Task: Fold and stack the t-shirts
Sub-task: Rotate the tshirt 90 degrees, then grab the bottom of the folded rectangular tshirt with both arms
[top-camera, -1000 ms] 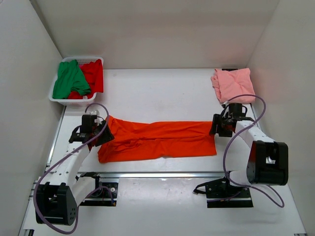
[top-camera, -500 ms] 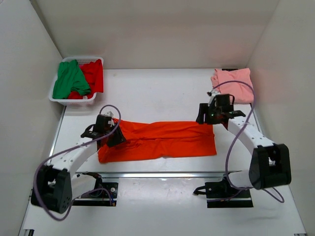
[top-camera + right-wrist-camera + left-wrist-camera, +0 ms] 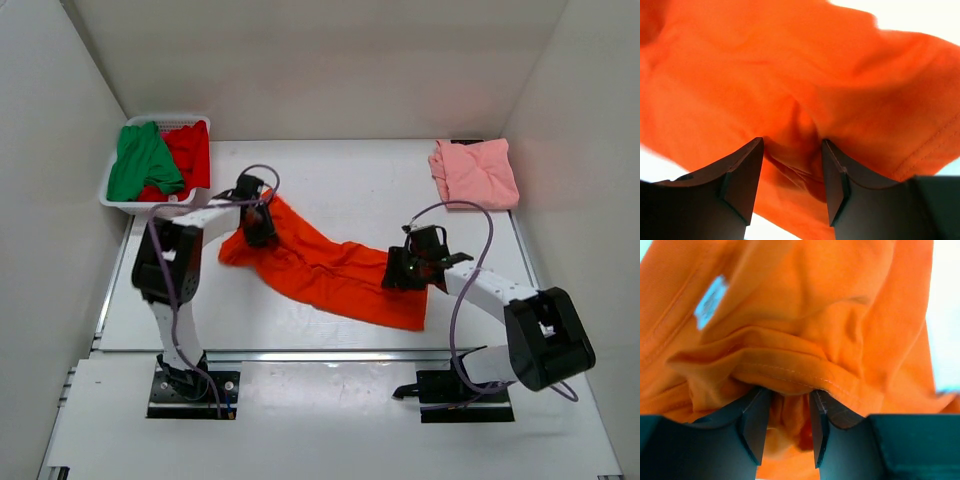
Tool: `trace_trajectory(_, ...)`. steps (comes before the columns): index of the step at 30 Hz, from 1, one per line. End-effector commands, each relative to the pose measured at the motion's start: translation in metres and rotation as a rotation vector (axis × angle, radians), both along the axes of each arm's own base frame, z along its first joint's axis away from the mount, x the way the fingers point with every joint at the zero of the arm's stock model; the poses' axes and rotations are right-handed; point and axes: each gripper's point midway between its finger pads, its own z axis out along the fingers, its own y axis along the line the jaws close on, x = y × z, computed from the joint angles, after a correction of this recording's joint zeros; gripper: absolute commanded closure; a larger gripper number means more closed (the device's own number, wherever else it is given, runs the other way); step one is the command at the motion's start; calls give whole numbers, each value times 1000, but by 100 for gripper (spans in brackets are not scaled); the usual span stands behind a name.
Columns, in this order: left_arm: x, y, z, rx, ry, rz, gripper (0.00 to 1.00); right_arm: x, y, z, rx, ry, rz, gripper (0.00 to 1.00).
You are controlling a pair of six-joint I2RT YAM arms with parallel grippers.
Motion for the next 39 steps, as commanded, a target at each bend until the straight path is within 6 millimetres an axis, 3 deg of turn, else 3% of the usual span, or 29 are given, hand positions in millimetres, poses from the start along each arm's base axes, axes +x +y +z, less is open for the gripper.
trace_trajectory(1,34,-25,-17,35,36,-70,53,-43,19,-16,77,114,-46,53)
trace_trajectory(2,55,-33,-15,35,17,-76,53,-49,26,-15,103,113,-53,53)
trace_trajectory(3,61,-40,-15,36,24,-94,53,-58,35,-16,126,126,-58,55)
trace_trajectory(5,103,-58,-10,16,-9,-107,53,-63,52,-11,162,108,-50,56)
trace_trajectory(6,103,-69,-11,3,23,-133,54,-67,64,-9,189,105,-44,56)
trace_trajectory(8,147,-89,-7,-31,-23,-150,53,-78,84,-10,223,123,-6,56)
trace_trajectory(9,147,-97,-5,-45,0,-164,53,-77,96,-3,245,106,5,57)
trace_trajectory(11,179,-108,0,-98,-58,-151,52,-79,121,0,254,105,69,55)
trace_trajectory(12,185,-118,8,-136,-84,-158,53,-85,128,-8,233,125,95,54)
trace_trajectory(15,178,-116,-19,-154,-40,-154,53,-96,150,-19,205,160,202,53)
trace_trajectory(18,181,-121,-17,-204,-83,-152,53,-96,164,-21,164,142,278,50)
trace_trajectory(20,195,-122,3,-235,-135,-141,52,-91,168,-13,155,100,330,46)
trace_trajectory(21,206,-126,25,-285,-175,-146,52,-88,172,-5,172,75,343,42)
trace_trajectory(23,217,-134,73,-379,-241,-159,51,-82,176,11,193,29,396,36)
trace_trajectory(25,223,-141,148,-480,-357,-173,51,-82,180,28,216,-2,439,31)
trace_trajectory(26,222,-143,173,-503,-400,-189,50,-80,183,37,220,-20,454,29)
trace_trajectory(27,217,-139,212,-516,-464,-202,50,-82,183,45,229,-33,461,27)
trace_trajectory(28,205,-138,239,-521,-492,-216,49,-84,186,54,247,-50,475,25)
trace_trajectory(29,202,-137,253,-523,-530,-232,49,-87,185,54,236,-53,494,24)
trace_trajectory(30,186,-133,268,-511,-547,-248,49,-88,180,57,231,-65,487,24)
trace_trajectory(31,164,-124,265,-485,-517,-243,47,-85,176,66,226,-99,473,23)
trace_trajectory(32,147,-119,222,-454,-427,-239,47,-83,164,61,200,-92,429,24)
trace_trajectory(33,126,-112,246,-452,-472,-248,47,-85,154,59,197,-89,392,24)
trace_trajectory(34,97,-100,226,-416,-426,-241,47,-82,148,68,206,-123,365,26)
trace_trajectory(35,66,-90,173,-358,-312,-226,47,-79,128,55,160,-92,286,29)
trace_trajectory(36,45,-83,187,-328,-358,-224,47,-80,114,50,131,-69,236,32)
trace_trajectory(38,-29,-59,137,-252,-258,-219,48,-84,93,42,79,-50,176,32)
trace_trajectory(39,-50,-61,125,-239,-234,-236,46,-91,88,37,63,-31,160,31)
